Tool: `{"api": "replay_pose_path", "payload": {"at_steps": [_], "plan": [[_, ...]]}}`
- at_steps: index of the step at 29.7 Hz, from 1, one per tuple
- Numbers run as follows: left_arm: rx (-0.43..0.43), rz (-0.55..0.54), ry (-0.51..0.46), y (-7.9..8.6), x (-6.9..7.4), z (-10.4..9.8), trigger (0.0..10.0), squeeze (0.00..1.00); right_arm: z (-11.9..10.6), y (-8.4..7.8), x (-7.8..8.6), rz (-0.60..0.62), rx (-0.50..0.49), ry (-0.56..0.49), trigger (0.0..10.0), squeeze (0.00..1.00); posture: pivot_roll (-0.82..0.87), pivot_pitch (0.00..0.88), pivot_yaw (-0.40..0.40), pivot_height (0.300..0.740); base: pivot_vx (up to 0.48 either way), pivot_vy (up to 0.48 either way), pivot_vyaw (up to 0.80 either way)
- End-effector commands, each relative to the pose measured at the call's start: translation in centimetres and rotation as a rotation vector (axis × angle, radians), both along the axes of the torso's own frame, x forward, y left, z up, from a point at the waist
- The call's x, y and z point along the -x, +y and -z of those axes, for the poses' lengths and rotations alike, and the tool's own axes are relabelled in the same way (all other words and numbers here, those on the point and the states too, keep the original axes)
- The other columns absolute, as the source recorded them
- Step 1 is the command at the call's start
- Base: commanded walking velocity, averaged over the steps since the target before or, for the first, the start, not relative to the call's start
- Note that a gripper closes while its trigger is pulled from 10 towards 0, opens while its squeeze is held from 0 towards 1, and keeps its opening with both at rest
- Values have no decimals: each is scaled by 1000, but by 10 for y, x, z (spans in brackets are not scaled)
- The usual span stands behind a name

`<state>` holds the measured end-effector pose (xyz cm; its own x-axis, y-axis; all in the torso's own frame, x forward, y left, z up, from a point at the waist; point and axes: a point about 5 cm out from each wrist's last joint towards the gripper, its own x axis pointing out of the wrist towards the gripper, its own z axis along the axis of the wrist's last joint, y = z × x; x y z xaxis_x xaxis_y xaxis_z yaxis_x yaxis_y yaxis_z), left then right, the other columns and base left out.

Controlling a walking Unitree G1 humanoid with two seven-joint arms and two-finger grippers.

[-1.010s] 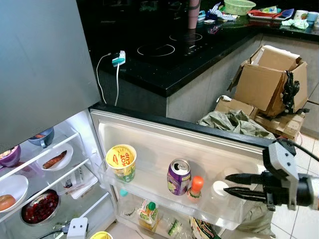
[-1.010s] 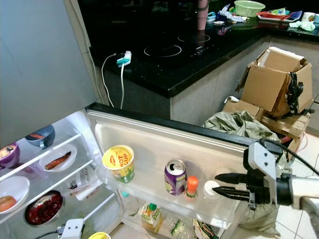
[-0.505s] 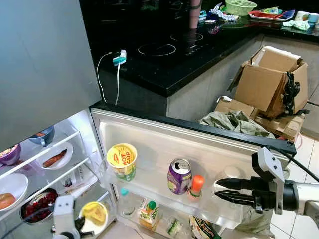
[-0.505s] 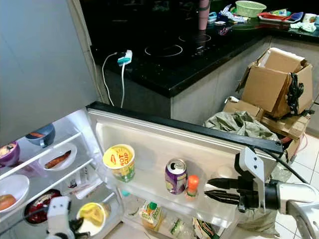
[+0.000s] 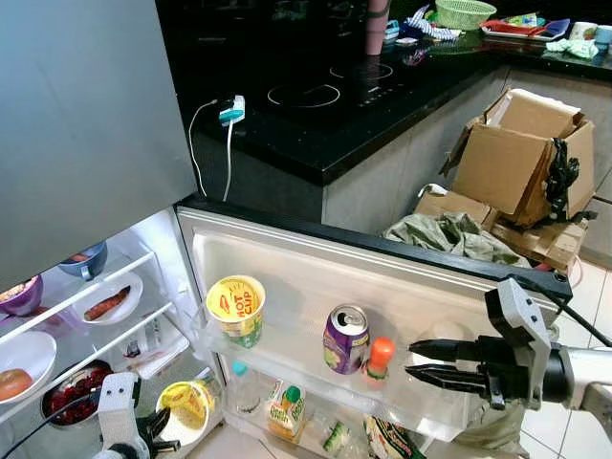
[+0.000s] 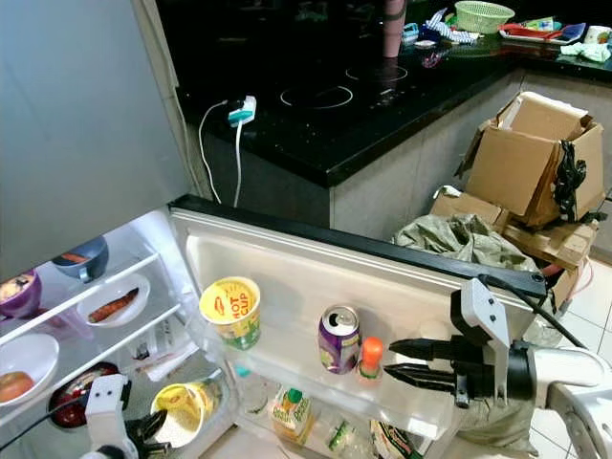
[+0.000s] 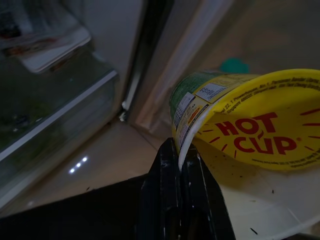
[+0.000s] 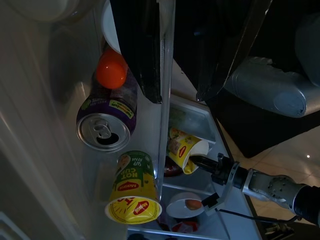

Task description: Restocking fridge

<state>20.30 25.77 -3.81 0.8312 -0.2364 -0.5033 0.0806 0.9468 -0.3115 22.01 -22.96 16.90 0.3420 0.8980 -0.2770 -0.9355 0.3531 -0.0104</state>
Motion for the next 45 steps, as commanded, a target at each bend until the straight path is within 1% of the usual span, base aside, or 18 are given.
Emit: {"api": "replay_pose_path", "payload": {"at_steps": [1,6,8,9,11,12,13,15,16,22,24,27,29,34,37,38,41,45], "plan": [[-22,15,-23,12,0,-7,10000,0,-5,1,0,-18,6,-10,10000,0,4,0,35,740,0,0,0],[-27,73,-32,18,1,-11,10000,0,-5,-1,0,-11,14,-11,10000,0,6,0,33,740,0,0,0],[-23,192,-26,25,5,-17,10000,0,-5,-2,-1,-2,20,-10,10000,0,8,0,32,740,0,0,0],[-23,192,-26,25,5,-17,10000,0,-5,-2,-1,-2,20,-10,10000,0,8,0,32,740,0,0,0],[-7,305,-16,27,9,-21,10000,0,-5,-3,-2,2,22,-9,10000,0,8,0,32,740,0,0,0],[-7,305,-16,27,9,-21,10000,0,-5,-3,-2,2,22,-9,10000,0,8,0,32,740,0,0,0],[37,398,-24,25,10,-26,10000,0,-4,-4,-2,5,25,-8,10000,0,8,0,32,740,0,0,0],[69,468,-35,23,10,-31,10000,0,-4,-4,-1,7,26,-8,10000,0,12,0,35,740,0,0,0],[69,468,-35,23,10,-31,10000,0,-4,-4,-1,7,26,-8,10000,0,12,0,35,740,0,0,0],[124,639,-67,13,7,-45,10000,0,-4,-5,-1,9,30,-9,10000,0,13,0,37,740,0,0,0],[144,757,-104,4,3,-61,10000,0,-4,-5,-1,10,29,-10,10000,0,14,0,36,740,0,0,0],[157,803,-122,0,1,-68,10000,0,-4,-5,-1,11,29,-10,10000,0,14,0,36,740,0,0,0],[201,931,-164,-11,0,-91,10000,0,-5,-5,-2,11,29,-11,10000,0,13,0,36,740,0,0,0],[175,1025,-181,-17,-2,-109,10000,0,-6,-4,-1,4,22,-18,10000,0,13,0,36,740,0,0,0],[180,1037,-204,-18,-4,-119,10000,0,-8,-3,0,-5,13,-24,10000,0,13,0,36,740,0,0,0],[186,1038,-235,-20,-8,-131,10000,0,-9,-2,1,-15,8,-25,10000,0,13,0,39,740,0,0,0],[188,1037,-243,-21,-9,-135,10000,0,-10,-2,2,-19,7,-25,10000,0,13,0,39,740,0,0,0],[214,1052,-288,-31,-14,-161,10000,0,-11,0,4,-37,-4,-19,10000,0,13,0,39,740,0,0,0]]}}
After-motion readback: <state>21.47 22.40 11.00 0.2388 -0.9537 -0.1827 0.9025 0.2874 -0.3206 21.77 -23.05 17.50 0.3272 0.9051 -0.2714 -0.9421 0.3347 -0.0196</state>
